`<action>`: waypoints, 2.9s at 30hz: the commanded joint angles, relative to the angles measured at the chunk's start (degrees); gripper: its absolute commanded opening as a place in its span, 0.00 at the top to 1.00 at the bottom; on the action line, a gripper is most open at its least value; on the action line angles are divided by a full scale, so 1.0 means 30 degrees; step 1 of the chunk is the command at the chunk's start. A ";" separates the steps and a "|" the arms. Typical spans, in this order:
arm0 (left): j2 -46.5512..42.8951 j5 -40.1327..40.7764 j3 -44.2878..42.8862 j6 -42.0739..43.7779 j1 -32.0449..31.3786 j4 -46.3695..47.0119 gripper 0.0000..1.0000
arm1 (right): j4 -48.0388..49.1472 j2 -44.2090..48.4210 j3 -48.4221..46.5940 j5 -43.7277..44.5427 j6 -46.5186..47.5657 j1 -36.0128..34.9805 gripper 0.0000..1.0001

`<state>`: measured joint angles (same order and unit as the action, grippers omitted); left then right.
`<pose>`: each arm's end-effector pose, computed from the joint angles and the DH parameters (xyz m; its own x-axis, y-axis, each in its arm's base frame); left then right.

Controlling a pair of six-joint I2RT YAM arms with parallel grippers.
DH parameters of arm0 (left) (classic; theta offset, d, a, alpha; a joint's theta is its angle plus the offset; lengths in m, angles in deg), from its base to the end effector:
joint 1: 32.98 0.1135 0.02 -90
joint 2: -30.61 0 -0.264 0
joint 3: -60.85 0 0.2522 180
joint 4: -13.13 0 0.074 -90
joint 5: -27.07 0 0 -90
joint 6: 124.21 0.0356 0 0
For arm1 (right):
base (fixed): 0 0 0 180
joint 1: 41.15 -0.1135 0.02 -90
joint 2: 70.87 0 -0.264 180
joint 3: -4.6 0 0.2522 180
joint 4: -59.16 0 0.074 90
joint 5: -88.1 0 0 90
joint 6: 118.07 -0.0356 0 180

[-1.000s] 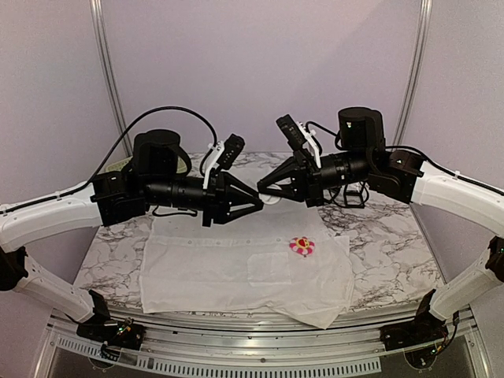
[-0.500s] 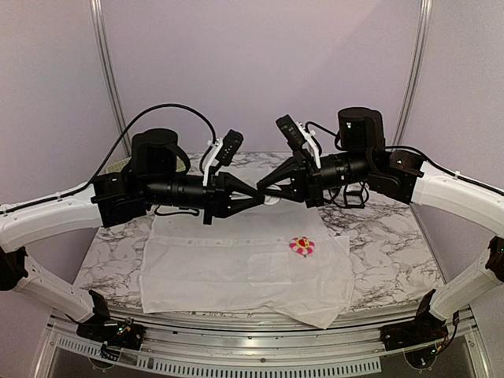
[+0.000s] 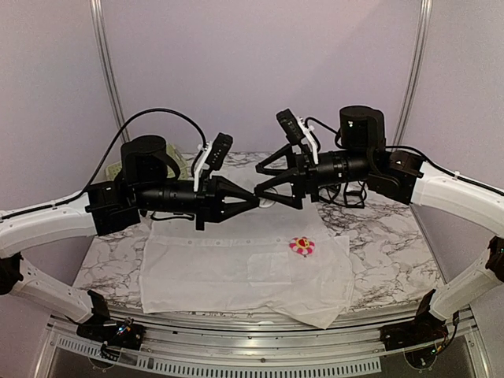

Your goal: Pin the brooch onto the clothing

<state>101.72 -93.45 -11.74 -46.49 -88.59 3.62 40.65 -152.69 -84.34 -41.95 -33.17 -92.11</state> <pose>0.1490 -0.2498 0.3552 -0.2887 0.0974 -0.9525 0.9554 0.0945 -0.2799 0.1913 0.2723 0.3861 -0.2121 -0.1535 -0.9651 -0.9769 0.0059 0.2137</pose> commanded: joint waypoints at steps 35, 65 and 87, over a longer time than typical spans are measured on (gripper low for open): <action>-0.1235 0.0152 -0.0459 0.0164 0.0931 0.0636 1.00 | 0.9862 0.1254 0.4365 -0.1800 -0.4013 -0.0466 0.74; -0.0838 0.0635 -0.0169 0.2835 0.1498 -0.3237 0.35 | -0.5518 -0.0381 -0.0512 0.0243 0.2578 -0.0463 1.00; -0.0261 0.0309 -0.0083 0.2144 0.0726 -0.2772 1.00 | -0.5748 -0.0646 -0.1045 -0.0341 0.3366 -0.0485 1.00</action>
<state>100.81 -91.59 -12.92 -40.02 -85.51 -6.12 25.11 -154.42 -86.20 -42.43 -23.99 -93.23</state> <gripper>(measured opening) 0.072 0.009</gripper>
